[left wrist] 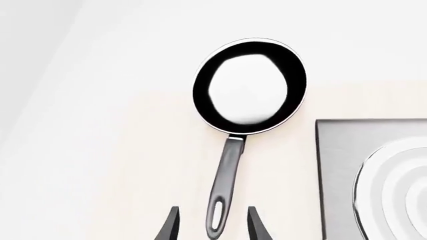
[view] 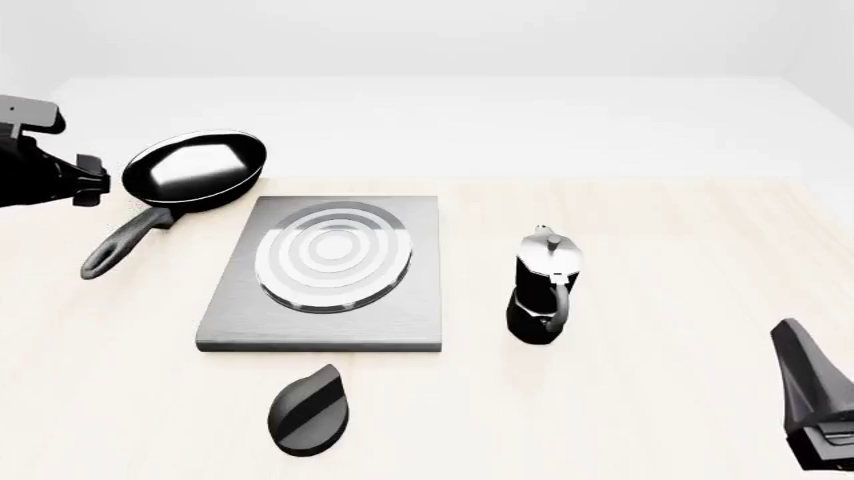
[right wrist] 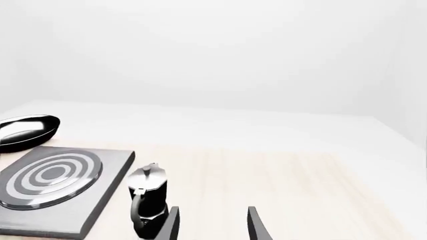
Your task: Turn on the stove and put the frying pan on it.
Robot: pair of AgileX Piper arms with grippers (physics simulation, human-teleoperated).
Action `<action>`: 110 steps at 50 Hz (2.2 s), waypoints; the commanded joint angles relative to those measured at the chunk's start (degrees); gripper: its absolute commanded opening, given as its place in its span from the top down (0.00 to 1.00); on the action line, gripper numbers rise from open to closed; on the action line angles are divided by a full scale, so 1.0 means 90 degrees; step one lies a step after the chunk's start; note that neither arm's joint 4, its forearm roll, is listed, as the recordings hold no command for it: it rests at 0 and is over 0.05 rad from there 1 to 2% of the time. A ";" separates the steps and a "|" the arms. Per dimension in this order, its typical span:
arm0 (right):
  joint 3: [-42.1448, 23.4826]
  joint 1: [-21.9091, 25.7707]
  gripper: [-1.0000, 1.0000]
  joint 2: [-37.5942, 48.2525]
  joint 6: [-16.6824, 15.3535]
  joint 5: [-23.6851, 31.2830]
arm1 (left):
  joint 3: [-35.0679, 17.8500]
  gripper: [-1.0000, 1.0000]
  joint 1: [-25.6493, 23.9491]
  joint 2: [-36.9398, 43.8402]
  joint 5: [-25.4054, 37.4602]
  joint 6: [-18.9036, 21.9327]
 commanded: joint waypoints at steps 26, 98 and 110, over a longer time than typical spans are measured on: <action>0.0356 0.0010 0.00 0.0312 -0.0126 -0.0478 | -0.0426 0.00 0.0027 0.1834 -0.0915 -0.0041; 0.0301 0.0063 0.00 0.0370 -0.0192 -0.0492 | -0.0596 1.00 0.0191 0.3243 -0.1878 0.0310; 0.0251 0.0070 0.00 0.0316 -0.0189 -0.0410 | -0.0474 1.00 0.0114 0.2883 -0.1805 0.0266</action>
